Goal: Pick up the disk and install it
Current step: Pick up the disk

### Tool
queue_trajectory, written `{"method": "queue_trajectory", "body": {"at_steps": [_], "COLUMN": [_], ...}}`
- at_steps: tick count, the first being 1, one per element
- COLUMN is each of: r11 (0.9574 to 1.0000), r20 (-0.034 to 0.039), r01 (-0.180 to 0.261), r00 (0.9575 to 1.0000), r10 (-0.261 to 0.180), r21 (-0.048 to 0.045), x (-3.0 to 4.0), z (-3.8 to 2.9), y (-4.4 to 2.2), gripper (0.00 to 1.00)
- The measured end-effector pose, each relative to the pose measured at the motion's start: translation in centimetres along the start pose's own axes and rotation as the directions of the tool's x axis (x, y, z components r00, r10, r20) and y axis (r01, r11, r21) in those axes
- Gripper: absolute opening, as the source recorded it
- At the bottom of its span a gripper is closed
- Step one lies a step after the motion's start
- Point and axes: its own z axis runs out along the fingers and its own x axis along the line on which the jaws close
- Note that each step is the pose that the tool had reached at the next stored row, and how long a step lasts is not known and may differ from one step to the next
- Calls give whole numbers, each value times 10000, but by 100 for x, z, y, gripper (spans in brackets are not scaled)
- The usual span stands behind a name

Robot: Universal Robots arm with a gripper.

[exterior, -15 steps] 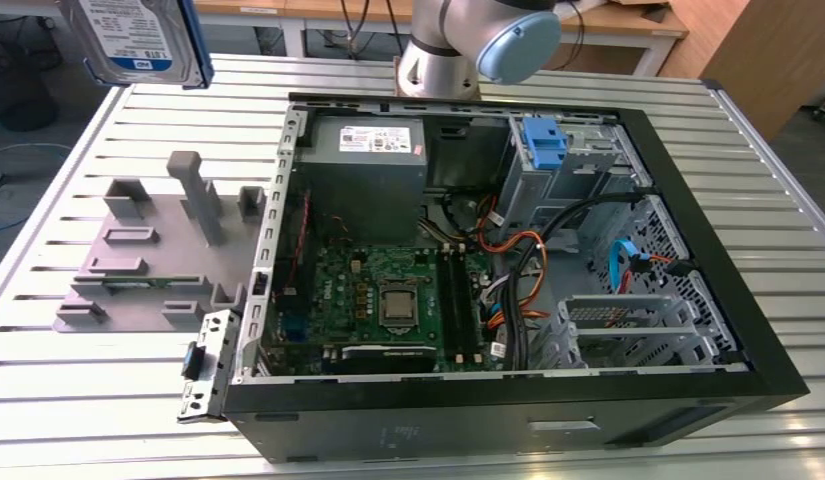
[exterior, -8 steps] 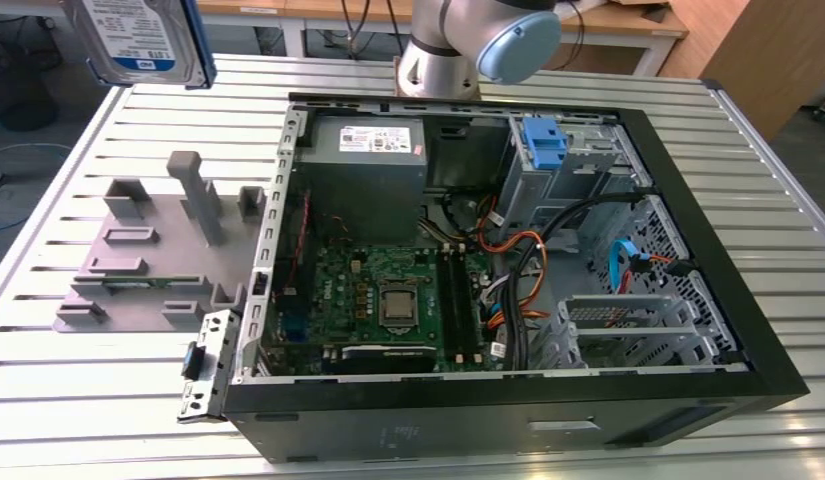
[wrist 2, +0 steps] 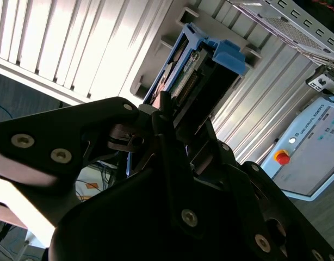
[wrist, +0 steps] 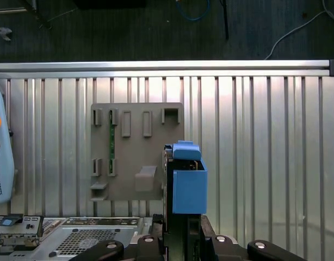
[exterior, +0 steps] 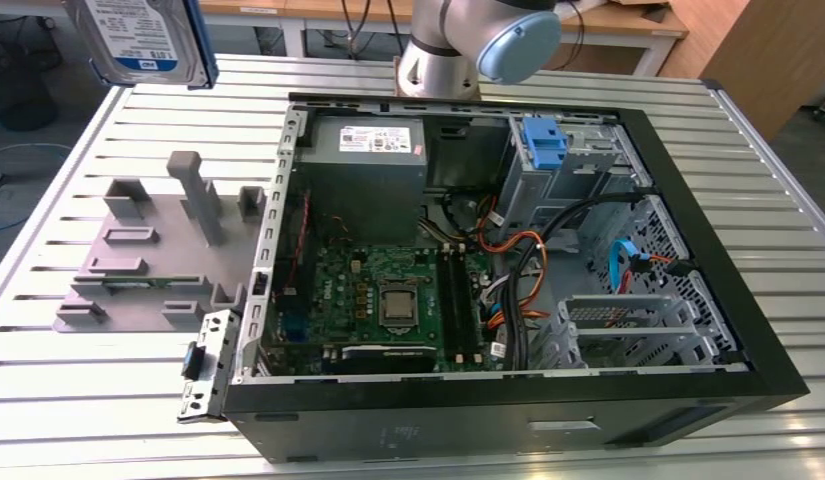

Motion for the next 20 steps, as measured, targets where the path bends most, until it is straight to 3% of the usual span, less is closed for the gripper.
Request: {"method": "queue_trajectory", "body": {"at_steps": [20], "r11": [10000], "r20": [1], "r01": [-1], "r00": [10000], "r10": [1], "r21": [1], "x": [-5], "z": [1], "y": [-202], "gripper": [35]}}
